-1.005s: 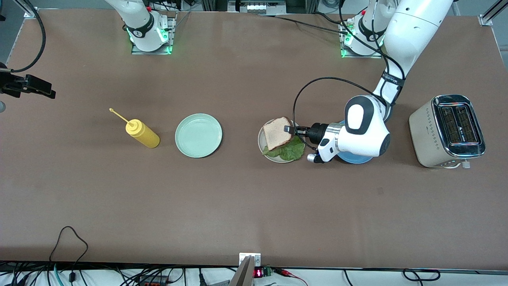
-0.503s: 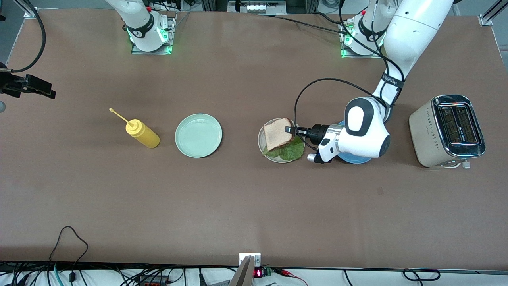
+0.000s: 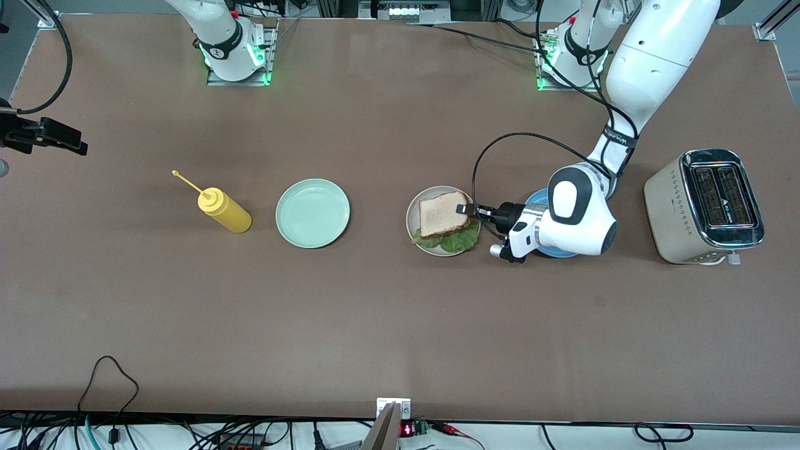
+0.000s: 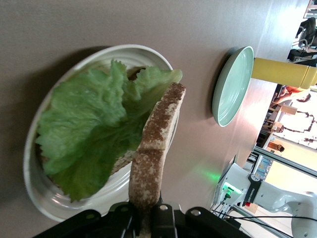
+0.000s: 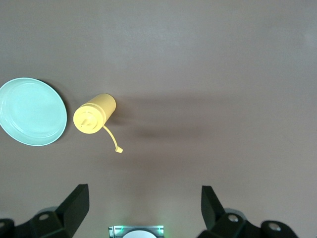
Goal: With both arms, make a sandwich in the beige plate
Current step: 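Lower the bread slice onto the lettuce and open the left gripper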
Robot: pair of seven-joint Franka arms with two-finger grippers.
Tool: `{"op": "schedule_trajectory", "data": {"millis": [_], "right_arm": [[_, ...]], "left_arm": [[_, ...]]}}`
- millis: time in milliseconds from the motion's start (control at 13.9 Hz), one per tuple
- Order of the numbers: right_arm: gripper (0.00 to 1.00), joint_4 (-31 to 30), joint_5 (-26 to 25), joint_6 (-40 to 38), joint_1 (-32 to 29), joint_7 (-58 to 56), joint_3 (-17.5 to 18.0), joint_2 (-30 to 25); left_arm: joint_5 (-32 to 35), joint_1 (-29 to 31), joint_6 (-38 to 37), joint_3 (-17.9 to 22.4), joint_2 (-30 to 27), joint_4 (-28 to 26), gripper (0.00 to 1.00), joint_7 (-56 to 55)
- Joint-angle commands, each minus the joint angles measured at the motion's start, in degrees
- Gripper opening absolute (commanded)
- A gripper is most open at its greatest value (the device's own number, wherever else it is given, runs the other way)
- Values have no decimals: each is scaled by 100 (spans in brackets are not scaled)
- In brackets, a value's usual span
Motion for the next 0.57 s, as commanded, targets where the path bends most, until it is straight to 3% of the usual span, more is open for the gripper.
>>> {"op": "schedule_trajectory", "data": {"millis": [0,144,215,287,359,431,503], "right_arm": [[100,-113,6,12,-63,60,73,-108],[100,-113,6,3,-63,60,82,-108],[100,-122,6,3,-63,60,73,-117],[100,-113,6,12,-63,60,82,-108],[100,-113,6,3,-72,60,73,-108],[100,-122,6,3,-63,60,73,-108],[100,-113,6,12,-63,60,73,-108]], "left_arm": [[-134,169,-10,-25,142,-1,2,363],[-161,179,-1,-25,257,26,10,364],[-161,170,-1,-25,275,34,19,355],[-143,170,8,-17,275,43,43,364],[-152,170,8,-25,266,61,79,364],[-135,170,8,-25,240,69,100,364],[-143,179,-1,-25,214,104,100,303]]}}
